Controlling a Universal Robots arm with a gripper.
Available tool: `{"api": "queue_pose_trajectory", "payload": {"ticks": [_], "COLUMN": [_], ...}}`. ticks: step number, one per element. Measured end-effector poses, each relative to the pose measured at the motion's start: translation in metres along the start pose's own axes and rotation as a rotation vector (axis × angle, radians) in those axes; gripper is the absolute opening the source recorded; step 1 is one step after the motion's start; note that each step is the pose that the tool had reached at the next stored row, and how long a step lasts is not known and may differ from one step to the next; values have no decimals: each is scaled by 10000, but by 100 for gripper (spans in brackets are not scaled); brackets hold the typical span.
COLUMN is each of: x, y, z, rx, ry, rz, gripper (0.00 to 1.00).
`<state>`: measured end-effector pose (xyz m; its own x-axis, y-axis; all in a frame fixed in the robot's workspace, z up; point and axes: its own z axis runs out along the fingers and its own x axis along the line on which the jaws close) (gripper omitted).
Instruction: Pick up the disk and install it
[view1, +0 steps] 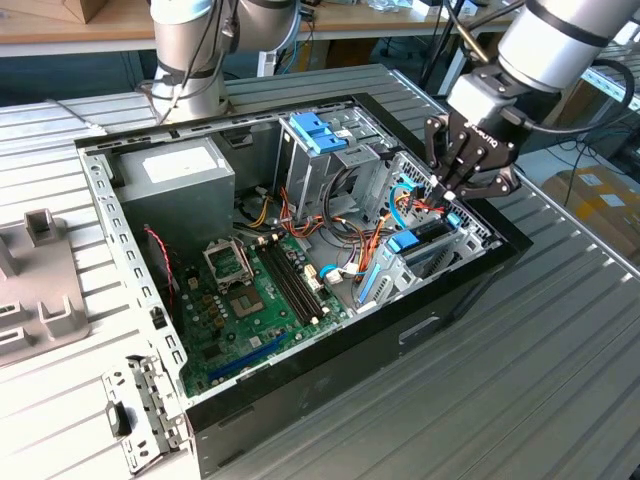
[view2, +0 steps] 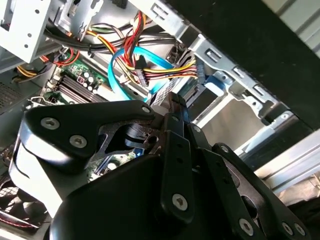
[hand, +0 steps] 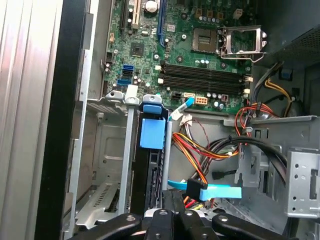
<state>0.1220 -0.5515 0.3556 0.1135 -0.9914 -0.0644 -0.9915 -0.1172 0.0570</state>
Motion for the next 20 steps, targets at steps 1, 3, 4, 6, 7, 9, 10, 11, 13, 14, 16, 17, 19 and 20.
{"api": "queue_pose_trajectory", "payload": {"ticks": [1,3,4,6,7,9,10,11,13,14,16,17,19,20], "x": [0,2,2,1,1,1,1,1,1,1,1,-3,-60,-82], "y": [3,3,2,1,1,1,1,1,1,1,1,1,-8,-10], "z": [13,32,45,50,49,50,50,50,50,50,49,51,62,66], "rx": [-5,-27,-48,-68,-70,-71,-72,-72,-74,-74,-77,-78,-78,-78], "ry": [-4,15,35,51,53,53,54,55,56,56,59,60,60,60], "rz": [-85,-424,-760,-1077,-1091,-1113,-1122,-1135,-1157,-1167,-1201,-1216,-1219,-1221], "gripper": [11,11,11,11,11,11,11,11,24,24,36,42,42,42]}}
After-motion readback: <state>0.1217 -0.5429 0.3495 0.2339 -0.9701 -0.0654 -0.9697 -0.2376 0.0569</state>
